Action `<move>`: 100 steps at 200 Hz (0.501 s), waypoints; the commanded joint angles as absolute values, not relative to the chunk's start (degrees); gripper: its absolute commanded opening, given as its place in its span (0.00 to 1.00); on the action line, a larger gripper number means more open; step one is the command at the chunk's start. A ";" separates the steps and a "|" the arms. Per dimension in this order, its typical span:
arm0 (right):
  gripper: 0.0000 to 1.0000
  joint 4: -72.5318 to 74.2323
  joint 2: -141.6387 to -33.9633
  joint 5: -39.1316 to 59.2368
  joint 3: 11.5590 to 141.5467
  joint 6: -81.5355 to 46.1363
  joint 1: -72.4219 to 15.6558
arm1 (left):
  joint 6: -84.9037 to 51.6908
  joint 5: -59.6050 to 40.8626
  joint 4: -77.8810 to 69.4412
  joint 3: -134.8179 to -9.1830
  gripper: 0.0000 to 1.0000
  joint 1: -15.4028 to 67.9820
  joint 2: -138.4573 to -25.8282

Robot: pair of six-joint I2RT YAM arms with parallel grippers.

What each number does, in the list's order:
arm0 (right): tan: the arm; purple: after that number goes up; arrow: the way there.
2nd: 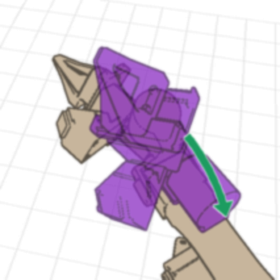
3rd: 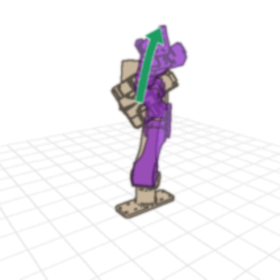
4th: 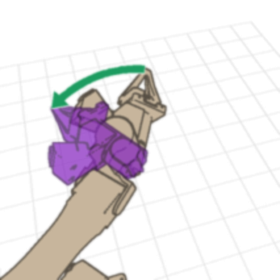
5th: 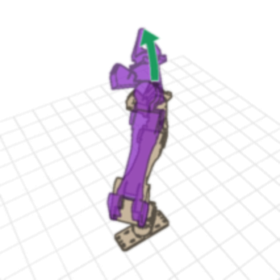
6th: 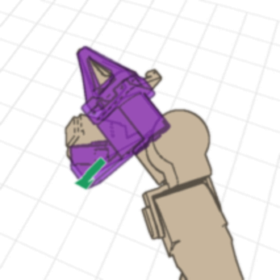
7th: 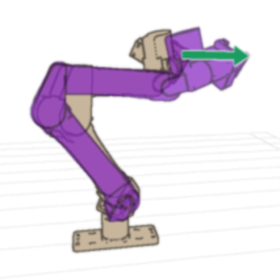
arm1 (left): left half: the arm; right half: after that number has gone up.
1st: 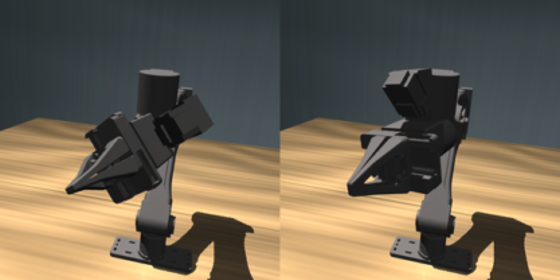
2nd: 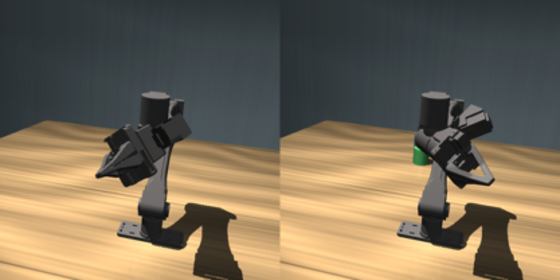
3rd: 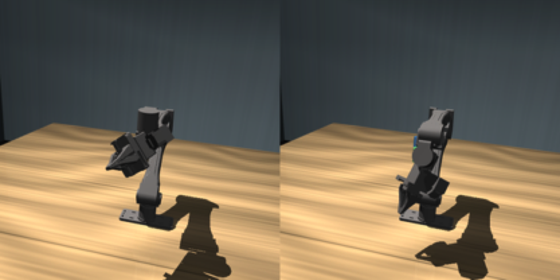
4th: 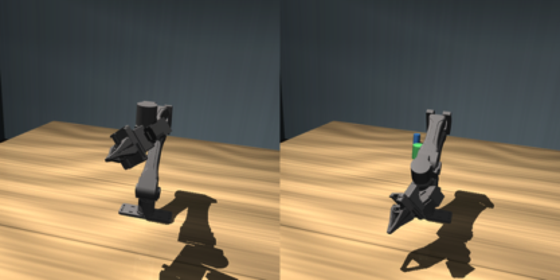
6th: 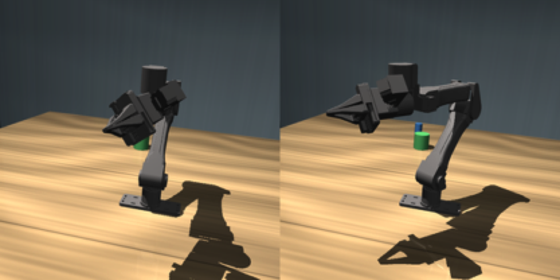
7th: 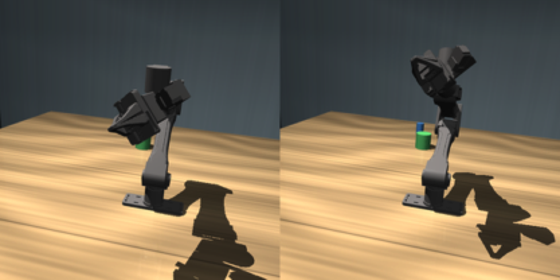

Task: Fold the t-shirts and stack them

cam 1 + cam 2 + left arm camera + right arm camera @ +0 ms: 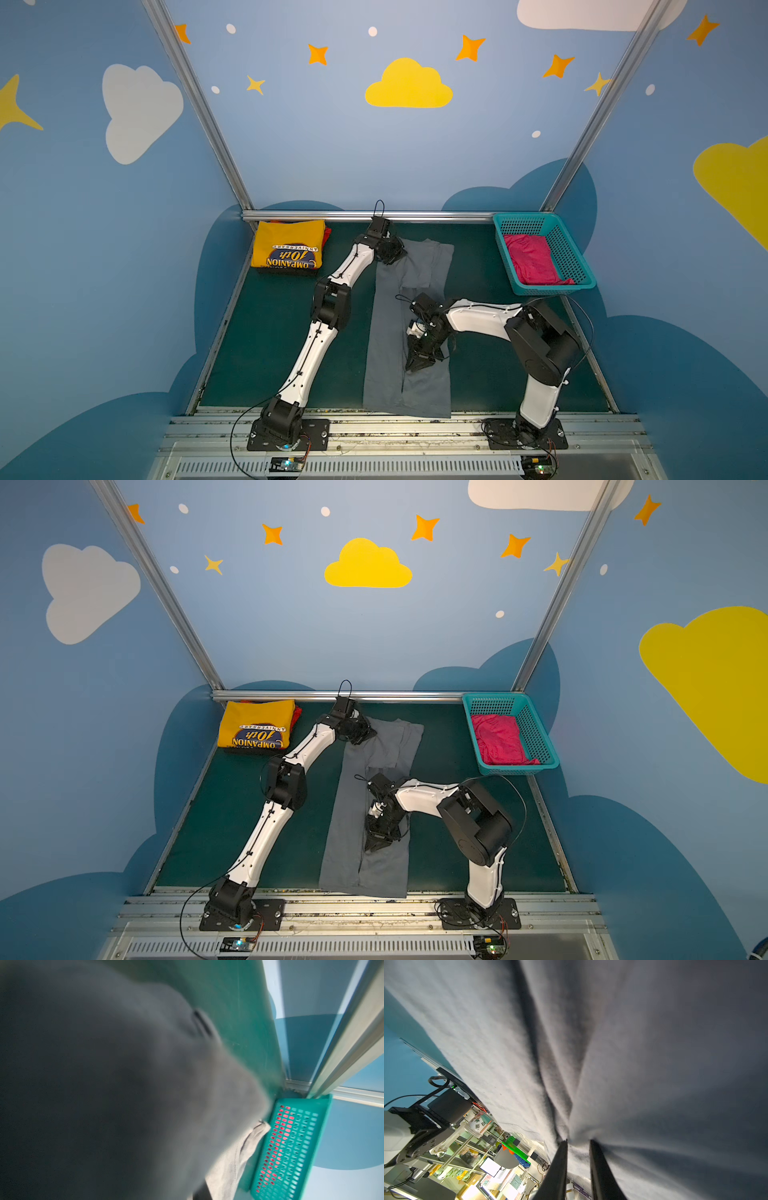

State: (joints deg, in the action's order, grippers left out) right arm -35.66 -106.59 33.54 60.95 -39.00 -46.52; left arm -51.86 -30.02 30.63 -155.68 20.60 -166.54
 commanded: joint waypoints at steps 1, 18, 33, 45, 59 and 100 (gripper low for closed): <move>0.23 -36.06 -109.12 28.44 61.68 -37.98 -46.01 | -54.23 -26.50 34.71 -153.46 0.11 20.29 -171.71; 0.23 -36.67 -109.68 27.88 62.29 -37.43 -45.33 | -55.26 -24.88 34.91 -153.46 0.11 19.82 -171.43; 0.23 -36.96 -109.77 27.43 62.40 -37.18 -44.70 | -56.63 -24.27 34.86 -153.46 0.11 18.98 -171.60; 0.24 -37.22 -109.52 27.02 62.57 -36.79 -44.15 | -57.51 -24.18 34.57 -153.46 0.11 18.34 -171.79; 0.24 -38.16 -109.34 25.96 63.21 -36.14 -43.65 | -57.83 -23.88 34.44 -153.47 0.11 17.66 -171.71; 0.25 -39.06 -108.22 24.85 63.63 -35.28 -42.26 | -58.22 -22.86 34.99 -153.28 0.11 16.28 -171.36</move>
